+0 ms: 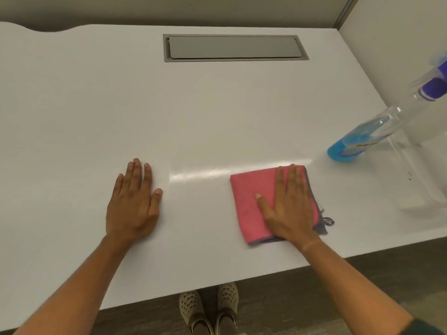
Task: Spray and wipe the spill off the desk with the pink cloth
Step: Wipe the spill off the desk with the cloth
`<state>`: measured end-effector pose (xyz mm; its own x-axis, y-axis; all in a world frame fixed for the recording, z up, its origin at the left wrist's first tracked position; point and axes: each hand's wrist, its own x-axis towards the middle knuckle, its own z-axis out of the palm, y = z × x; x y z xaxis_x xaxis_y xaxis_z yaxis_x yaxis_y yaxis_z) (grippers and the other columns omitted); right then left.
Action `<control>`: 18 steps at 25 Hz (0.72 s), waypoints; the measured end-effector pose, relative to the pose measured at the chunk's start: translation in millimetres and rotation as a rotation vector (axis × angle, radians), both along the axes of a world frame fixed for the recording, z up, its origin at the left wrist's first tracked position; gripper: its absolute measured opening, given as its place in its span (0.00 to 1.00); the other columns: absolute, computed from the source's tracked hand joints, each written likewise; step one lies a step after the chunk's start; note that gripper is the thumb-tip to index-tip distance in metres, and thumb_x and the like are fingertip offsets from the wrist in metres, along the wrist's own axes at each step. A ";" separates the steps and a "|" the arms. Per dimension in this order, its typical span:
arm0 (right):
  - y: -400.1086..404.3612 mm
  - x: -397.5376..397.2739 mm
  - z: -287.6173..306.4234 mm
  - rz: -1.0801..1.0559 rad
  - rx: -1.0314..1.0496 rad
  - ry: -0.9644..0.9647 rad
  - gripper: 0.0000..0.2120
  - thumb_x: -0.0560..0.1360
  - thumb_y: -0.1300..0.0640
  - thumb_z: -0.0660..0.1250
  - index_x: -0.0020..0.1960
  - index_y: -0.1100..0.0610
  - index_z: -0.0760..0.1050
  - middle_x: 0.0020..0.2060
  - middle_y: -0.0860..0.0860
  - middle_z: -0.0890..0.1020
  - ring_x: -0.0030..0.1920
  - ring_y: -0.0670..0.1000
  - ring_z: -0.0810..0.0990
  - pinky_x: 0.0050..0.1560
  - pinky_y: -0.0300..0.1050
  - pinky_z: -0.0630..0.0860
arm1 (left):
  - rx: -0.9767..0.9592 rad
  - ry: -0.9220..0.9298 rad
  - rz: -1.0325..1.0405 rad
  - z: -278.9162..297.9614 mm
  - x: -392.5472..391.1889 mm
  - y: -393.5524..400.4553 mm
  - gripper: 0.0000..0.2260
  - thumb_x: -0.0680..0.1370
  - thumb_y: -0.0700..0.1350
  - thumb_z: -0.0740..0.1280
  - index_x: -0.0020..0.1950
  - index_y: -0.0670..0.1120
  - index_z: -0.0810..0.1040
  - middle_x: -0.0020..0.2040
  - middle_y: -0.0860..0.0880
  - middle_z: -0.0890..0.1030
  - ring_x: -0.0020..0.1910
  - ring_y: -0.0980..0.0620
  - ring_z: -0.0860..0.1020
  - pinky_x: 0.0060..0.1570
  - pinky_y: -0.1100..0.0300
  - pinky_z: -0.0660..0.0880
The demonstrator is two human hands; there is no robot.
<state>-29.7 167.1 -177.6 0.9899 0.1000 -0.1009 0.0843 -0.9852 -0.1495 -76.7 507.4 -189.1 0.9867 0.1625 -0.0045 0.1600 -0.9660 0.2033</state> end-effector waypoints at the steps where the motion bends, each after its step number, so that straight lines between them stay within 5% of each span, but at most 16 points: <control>1: 6.8 17.6 -1.0 -0.056 -0.004 -0.018 0.45 0.74 0.30 0.44 0.80 0.59 0.42 0.79 0.62 0.45 0.79 0.59 0.41 0.78 0.56 0.42 | 0.002 -0.004 0.002 -0.4 0.6 0.1 0.31 0.79 0.56 0.43 0.79 0.42 0.51 0.80 0.42 0.50 0.79 0.49 0.46 0.77 0.51 0.45; 8: 94.6 77.8 -2.8 0.085 -0.005 -0.056 0.44 0.75 0.31 0.48 0.79 0.62 0.50 0.77 0.66 0.53 0.79 0.63 0.48 0.78 0.58 0.44 | 0.017 -0.009 -0.002 -2.1 1.5 -0.2 0.31 0.79 0.56 0.43 0.79 0.43 0.50 0.80 0.42 0.49 0.79 0.49 0.46 0.77 0.51 0.45; 13: 130.9 33.3 -2.9 0.239 0.029 -0.055 0.44 0.75 0.31 0.47 0.79 0.61 0.49 0.78 0.65 0.50 0.79 0.62 0.45 0.78 0.58 0.44 | 0.000 0.000 -0.012 -1.3 0.5 2.5 0.31 0.79 0.56 0.42 0.79 0.43 0.50 0.80 0.43 0.48 0.79 0.50 0.45 0.77 0.52 0.44; 18: 132.5 -11.1 -1.6 0.135 0.100 -0.037 0.45 0.75 0.31 0.48 0.80 0.60 0.45 0.79 0.63 0.46 0.79 0.60 0.42 0.78 0.56 0.40 | -0.026 -0.002 -0.012 -0.5 -0.1 3.6 0.32 0.78 0.57 0.41 0.79 0.43 0.49 0.80 0.44 0.48 0.79 0.50 0.45 0.76 0.53 0.43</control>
<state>-40.8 299.7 -179.2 0.9696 0.2399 -0.0478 0.2219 -0.9448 -0.2411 -76.8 511.0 -189.6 0.9885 0.1508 -0.0063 0.1483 -0.9622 0.2285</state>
